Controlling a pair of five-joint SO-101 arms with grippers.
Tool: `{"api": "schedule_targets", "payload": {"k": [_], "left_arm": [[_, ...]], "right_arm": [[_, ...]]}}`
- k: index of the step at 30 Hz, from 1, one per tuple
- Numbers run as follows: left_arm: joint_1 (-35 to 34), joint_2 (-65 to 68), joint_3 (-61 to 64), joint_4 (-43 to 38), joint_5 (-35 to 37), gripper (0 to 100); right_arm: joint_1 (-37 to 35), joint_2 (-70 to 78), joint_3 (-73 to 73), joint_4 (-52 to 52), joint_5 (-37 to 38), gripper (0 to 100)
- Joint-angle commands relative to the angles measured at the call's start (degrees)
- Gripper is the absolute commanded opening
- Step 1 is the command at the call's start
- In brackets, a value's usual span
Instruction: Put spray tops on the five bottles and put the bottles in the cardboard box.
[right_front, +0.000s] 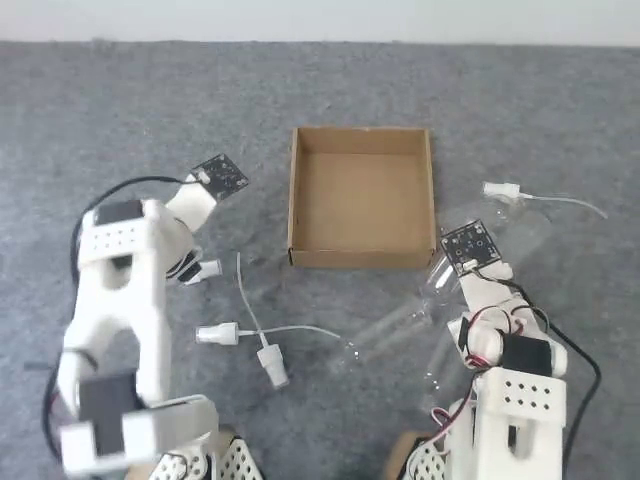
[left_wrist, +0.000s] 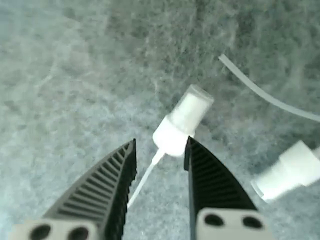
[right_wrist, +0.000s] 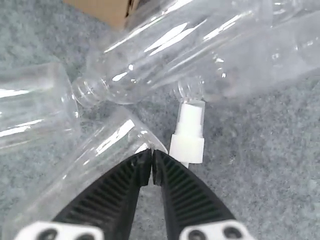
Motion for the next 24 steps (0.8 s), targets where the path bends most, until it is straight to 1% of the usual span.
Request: {"api": "schedule_targets", "payload": {"k": [1, 6, 11, 13, 16, 19, 21, 24], "left_arm": [[-0.26, 8.79, -8.92, -0.62, 0.18, 15], [0.88, 13.01, -12.0, 0.26, 0.26, 15], [4.48, 13.36, -13.32, 0.79, 2.64, 15], [5.19, 12.48, -15.08, 3.52, 2.73, 15], [5.19, 10.11, -20.35, 10.81, 4.57, 15], [5.45, 8.18, -23.96, 17.58, 4.4, 15], [6.24, 7.65, -23.78, 19.78, 4.4, 15], [7.03, 7.65, -19.65, 19.08, 4.31, 15]], "right_arm": [[0.04, 0.31, 2.9, -0.92, -2.11, 0.6], [0.13, 0.31, 5.8, -3.91, -2.11, 0.6], [0.22, 0.31, 5.98, -4.0, -2.11, 0.6], [0.22, 0.31, 5.98, -4.0, -2.11, 0.6], [1.71, 0.22, 5.1, -4.0, -2.46, 0.6], [3.21, 0.22, 3.16, -3.65, -2.64, 0.6], [3.56, 0.22, 1.85, -3.47, -2.64, 0.6], [3.56, 0.22, -0.35, -1.45, -2.64, 0.6]]}}
